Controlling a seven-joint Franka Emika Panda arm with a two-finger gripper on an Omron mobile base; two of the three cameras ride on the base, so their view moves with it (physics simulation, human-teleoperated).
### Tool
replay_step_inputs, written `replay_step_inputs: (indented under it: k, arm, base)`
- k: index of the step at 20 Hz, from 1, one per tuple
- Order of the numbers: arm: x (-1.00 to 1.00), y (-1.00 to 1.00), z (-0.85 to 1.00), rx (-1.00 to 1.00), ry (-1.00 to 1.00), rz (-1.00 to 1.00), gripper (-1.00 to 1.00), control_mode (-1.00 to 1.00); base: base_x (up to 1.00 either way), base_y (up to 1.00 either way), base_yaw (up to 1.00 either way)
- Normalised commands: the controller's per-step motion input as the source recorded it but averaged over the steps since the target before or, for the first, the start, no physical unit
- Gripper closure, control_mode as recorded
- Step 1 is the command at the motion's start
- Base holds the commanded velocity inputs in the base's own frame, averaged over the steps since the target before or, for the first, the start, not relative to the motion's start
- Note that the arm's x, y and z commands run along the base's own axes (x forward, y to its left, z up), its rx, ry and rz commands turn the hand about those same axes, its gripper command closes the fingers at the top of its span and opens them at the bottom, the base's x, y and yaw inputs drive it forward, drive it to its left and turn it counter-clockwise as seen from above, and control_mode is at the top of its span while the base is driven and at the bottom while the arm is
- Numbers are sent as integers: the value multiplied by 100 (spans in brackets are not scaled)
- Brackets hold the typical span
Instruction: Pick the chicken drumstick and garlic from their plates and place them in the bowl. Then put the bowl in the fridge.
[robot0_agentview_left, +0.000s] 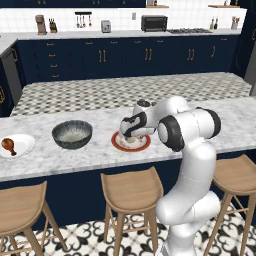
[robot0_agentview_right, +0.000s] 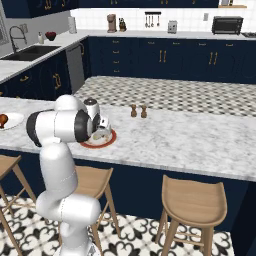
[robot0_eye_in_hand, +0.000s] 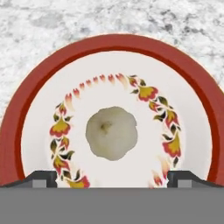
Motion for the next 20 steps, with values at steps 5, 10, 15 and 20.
replay_step_inputs:
  k: [5,10,15,20]
  arm:
    - [53,4,-20,0,0,-6,-100,-100]
    - [14,2,-25,0,0,-7,-100,-100]
    - [-2,4,-20,0,0,-7,-100,-100]
    - [-2,11,-20,0,2,-8,100,-100]
  base:
    - [0,0,0]
    - [0,0,0]
    - [0,0,0]
    - [0,0,0]
